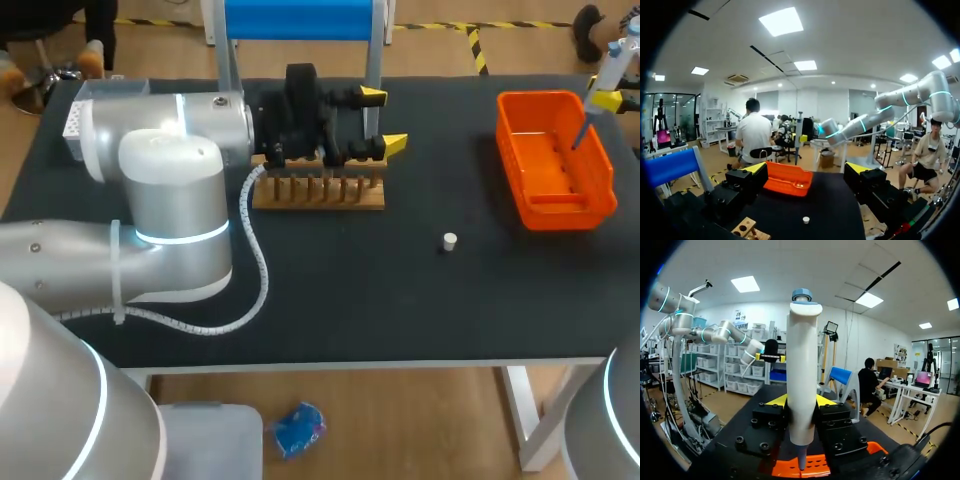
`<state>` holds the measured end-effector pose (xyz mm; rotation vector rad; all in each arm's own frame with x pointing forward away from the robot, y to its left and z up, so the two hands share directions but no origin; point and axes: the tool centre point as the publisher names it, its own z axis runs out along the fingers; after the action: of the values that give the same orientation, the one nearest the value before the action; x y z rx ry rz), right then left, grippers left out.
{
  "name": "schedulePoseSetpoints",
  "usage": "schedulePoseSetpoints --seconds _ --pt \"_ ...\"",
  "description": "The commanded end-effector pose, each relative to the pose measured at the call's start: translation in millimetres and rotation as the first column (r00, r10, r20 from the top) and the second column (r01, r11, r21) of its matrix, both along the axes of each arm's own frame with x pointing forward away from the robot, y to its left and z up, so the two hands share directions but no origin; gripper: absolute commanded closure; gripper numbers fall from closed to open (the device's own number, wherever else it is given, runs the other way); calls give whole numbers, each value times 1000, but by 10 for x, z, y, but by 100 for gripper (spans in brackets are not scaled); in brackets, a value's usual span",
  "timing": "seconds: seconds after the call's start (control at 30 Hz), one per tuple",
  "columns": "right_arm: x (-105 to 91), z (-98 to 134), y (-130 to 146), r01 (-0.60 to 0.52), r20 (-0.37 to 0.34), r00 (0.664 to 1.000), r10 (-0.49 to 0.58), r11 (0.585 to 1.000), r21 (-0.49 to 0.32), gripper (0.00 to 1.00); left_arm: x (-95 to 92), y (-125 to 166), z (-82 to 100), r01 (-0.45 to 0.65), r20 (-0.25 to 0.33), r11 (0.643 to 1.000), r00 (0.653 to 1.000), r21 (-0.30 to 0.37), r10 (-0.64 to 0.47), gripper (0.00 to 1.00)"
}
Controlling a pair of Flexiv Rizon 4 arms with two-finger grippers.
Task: Invert the test tube, pick up the pipette, mount the tip to pipette, aspirate from beaker and dispense into the tube, eject the tip, return the pipette, and cap with the stopper.
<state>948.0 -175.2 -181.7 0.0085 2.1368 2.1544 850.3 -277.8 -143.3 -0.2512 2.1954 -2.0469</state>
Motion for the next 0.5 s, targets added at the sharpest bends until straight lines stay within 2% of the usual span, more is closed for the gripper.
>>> schedulePoseSetpoints --seconds 0.03,0.37,0.5 --pt "7 7 -8 -4 -1 1000 4 1000 -3 100 -10 0 -18 -17 10 1000 1000 -16 18 0" --pt "7 7 -8 -4 -1 1000 4 1000 -3 100 -10 0 -18 -17 10 1000 1000 -16 18 0" --pt "-227 243 -20 30 19 999 -30 999 -22 100 -10 0 -18 -17 10 1000 1000 -16 18 0"
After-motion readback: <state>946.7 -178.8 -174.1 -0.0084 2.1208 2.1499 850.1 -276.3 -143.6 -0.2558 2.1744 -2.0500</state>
